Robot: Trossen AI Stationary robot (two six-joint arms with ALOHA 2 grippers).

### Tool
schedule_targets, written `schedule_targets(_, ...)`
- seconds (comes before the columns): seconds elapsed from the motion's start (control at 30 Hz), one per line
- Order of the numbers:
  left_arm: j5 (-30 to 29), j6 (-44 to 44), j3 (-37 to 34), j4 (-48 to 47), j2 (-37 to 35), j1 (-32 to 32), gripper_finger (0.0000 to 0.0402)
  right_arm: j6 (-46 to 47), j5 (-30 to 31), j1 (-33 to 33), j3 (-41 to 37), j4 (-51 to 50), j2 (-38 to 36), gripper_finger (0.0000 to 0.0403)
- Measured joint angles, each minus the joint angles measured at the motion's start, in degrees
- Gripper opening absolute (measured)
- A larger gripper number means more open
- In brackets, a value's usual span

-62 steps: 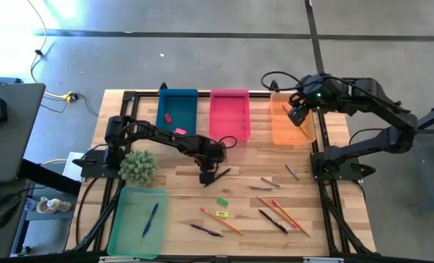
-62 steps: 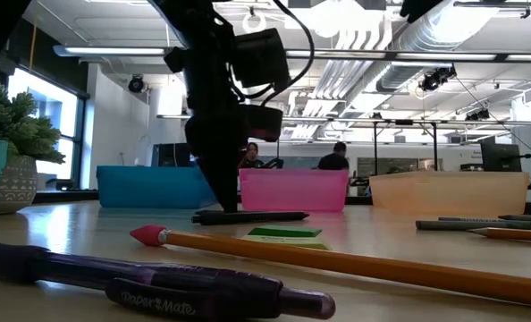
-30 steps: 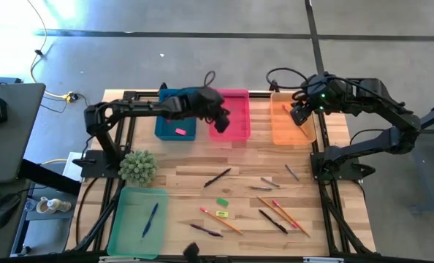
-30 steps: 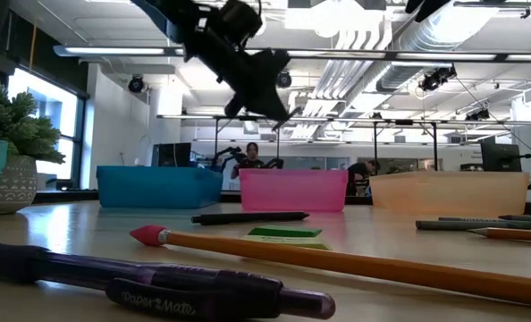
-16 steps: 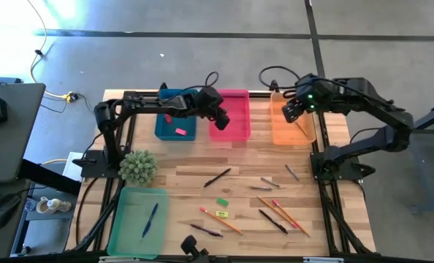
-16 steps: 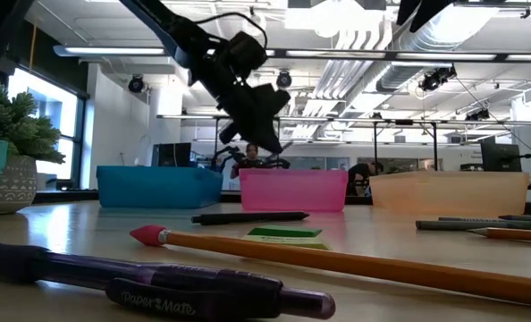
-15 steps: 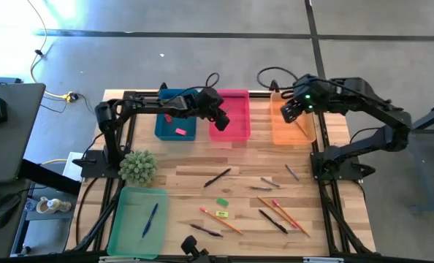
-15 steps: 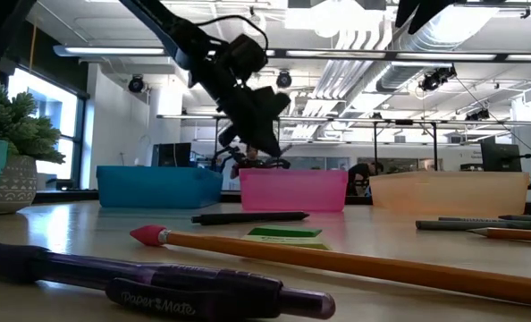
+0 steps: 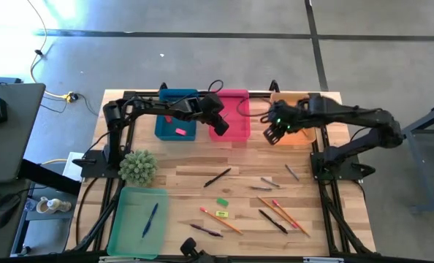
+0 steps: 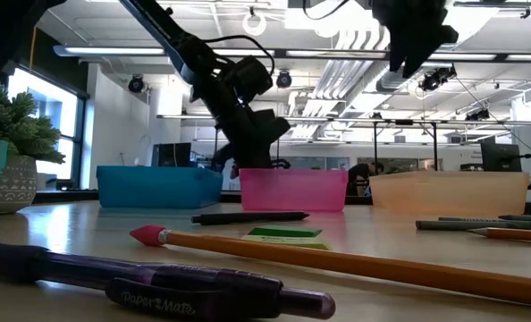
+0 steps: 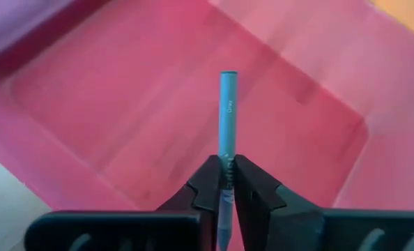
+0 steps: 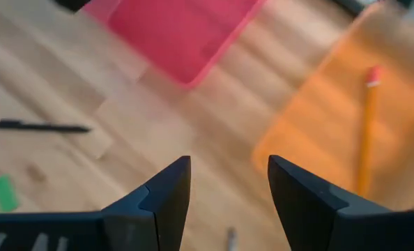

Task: Sort crayons/erasers/pens/pencils in bins
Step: Put the gray crayon into the pink bin, then put the right pencil into the orange bin

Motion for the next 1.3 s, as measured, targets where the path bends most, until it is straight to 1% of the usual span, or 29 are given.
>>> schedule_targets(0.17, 0.0, -0.1, 0.0, -0.2, 0.0, 0.0, 0.0054, 5.5, -3.8, 4.8, -6.3, 5.8, 0.0, 0.0183)
schedule_targets(0.3, 0.0, -0.1, 0.0, -0.4, 0.0, -0.1, 0.0081, 11.9, -4.1, 9.1, -9.7, 6.9, 0.0, 0.0183)
schedule_targets(0.43, 0.0, -0.1, 0.0, -1.0, 0.0, -0.1, 0.0113, 16.8, -4.0, 13.2, -11.1, 6.9, 0.0, 0.0183)
schedule_targets(0.53, 0.9, -1.2, 1.3, -5.4, -1.1, 0.0, 0.0135, 19.2, -4.0, 16.2, -11.3, 7.1, 0.0, 0.0183)
schedule_targets(0.67, 1.1, 0.6, 6.0, -14.1, -3.3, 0.0, 0.0154, 21.4, -3.6, 19.9, -11.3, 7.0, 0.0, 0.0183)
schedule_targets(0.77, 1.1, 2.1, 10.3, -19.9, -4.8, -0.1, 0.0158, 22.4, -3.0, 22.4, -11.3, 7.0, 0.0, 0.0183)
schedule_targets(0.9, 3.6, 1.9, 15.4, -26.1, -7.3, -0.7, 0.0155, 22.4, -2.8, 25.5, -11.3, 7.0, 0.0, 0.0183)
schedule_targets(1.07, 6.7, 0.3, 18.6, -33.0, -12.3, -3.0, 0.0146, 23.7, -2.8, 28.7, -11.3, 6.4, 1.1, 0.0183)
schedule_targets(1.2, 6.3, -1.8, 18.6, -39.6, -17.1, -7.0, 0.0139, 23.7, -4.7, 31.0, -11.3, 6.5, 3.4, 0.0183)
schedule_targets(1.3, 2.7, -3.6, 18.6, -44.0, -19.5, -11.8, 0.0135, 23.6, -6.4, 32.5, -11.3, 6.8, 5.4, 0.0183)
